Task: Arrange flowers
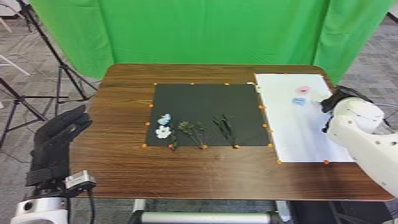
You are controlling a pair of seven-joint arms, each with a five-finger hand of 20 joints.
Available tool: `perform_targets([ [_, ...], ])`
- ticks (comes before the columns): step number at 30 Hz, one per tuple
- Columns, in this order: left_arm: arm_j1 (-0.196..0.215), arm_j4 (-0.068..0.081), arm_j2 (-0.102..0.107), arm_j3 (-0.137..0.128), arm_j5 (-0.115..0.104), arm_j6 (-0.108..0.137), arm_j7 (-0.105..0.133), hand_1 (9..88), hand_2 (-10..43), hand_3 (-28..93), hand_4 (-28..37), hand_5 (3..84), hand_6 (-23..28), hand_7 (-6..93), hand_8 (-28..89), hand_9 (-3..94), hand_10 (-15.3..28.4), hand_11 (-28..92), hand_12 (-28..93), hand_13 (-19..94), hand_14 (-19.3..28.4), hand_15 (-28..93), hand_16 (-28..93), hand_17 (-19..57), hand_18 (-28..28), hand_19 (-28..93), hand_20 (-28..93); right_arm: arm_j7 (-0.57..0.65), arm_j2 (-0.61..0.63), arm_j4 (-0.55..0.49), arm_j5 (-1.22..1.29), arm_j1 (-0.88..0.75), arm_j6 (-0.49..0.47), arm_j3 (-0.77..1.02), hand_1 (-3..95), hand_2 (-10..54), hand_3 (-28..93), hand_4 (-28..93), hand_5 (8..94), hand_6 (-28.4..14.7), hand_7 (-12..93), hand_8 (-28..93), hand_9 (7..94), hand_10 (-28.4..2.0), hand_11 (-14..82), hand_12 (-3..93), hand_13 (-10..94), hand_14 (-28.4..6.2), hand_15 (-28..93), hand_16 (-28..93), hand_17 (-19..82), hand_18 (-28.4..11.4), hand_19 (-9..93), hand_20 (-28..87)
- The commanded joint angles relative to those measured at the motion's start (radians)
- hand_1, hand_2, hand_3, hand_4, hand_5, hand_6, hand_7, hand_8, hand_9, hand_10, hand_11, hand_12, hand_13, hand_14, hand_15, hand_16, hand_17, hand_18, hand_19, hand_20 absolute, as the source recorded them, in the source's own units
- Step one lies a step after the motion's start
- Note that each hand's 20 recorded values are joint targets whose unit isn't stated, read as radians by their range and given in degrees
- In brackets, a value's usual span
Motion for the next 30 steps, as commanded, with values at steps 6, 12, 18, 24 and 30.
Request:
perform_targets([
  [6, -0.001, 0.005, -0.015, -0.002, 0.002, -0.011, -0.003, 26.0, 3.4, 81, -19.2, 40.0, 10.4, 20.5, -12, 31.2, 19.0, 41, 10, 18, 23.4, 65, -17, -13.0, 18.7, 51, 13, 0.006, -0.031, 0.017, -0.007, -0.018, -0.046, 0.026, 33.5, -3.8, 83, -25, 54.4, -10.8, 16, -12, 53.2, -21.1, 27.5, 16.0, 64, -12.2, 88, 13, 25, -24.1, 89, 1],
  [12, -0.002, 0.002, -0.005, 0.002, -0.002, -0.006, 0.001, 25.9, 3.4, 81, -19.0, 40.0, 10.4, 20.5, -12, 31.2, 19.0, 41, 10, 18, 23.3, 66, -17, -13.0, 18.7, 51, 13, 0.012, -0.036, 0.026, -0.026, -0.014, -0.051, 0.010, 37.2, -6.0, 83, -25, 57.7, -9.6, 17, -12, 57.2, -19.5, 28.4, 16.0, 66, -11.2, 87, 14, 26, -23.6, 90, -1],
  [18, -0.001, 0.002, -0.001, 0.002, -0.008, -0.002, 0.007, 26.0, 3.4, 82, -18.6, 40.1, 10.5, 20.6, -12, 31.2, 18.9, 42, 10, 18, 23.3, 66, -17, -13.0, 18.7, 51, 13, 0.025, -0.027, 0.040, -0.072, 0.003, -0.018, -0.041, 53.0, -9.4, 76, -28, 65.8, -6.0, 26, -3, 72.1, -12.6, 21.9, 28.6, 72, -8.6, 84, 17, 29, -21.6, 92, -5],
  [24, -0.003, 0.002, -0.005, 0.003, -0.003, -0.004, 0.002, 26.1, 3.3, 82, -18.3, 40.2, 10.6, 20.5, -12, 31.2, 18.9, 42, 10, 18, 23.3, 66, -17, -13.0, 18.7, 51, 13, 0.024, -0.019, 0.039, -0.107, 0.001, 0.038, -0.069, 60.2, -9.5, 72, -28, 75.2, -2.3, 34, 2, 83.6, -7.8, 20.8, 36.9, 78, -5.9, 82, 19, 33, -20.5, 93, -5],
  [30, 0.005, -0.001, 0.004, 0.003, -0.012, 0.005, 0.008, 26.3, 3.4, 81, -18.2, 40.2, 10.6, 20.5, -12, 31.1, 18.9, 42, 10, 18, 23.2, 66, -17, -13.0, 18.7, 51, 13, 0.023, 0.001, 0.026, -0.119, 0.008, 0.106, -0.098, 60.8, -9.5, 73, -28, 77.4, -2.0, 33, 2, 85.3, -7.2, 20.7, 37.9, 80, -5.0, 81, 19, 35, -20.6, 93, -4],
])
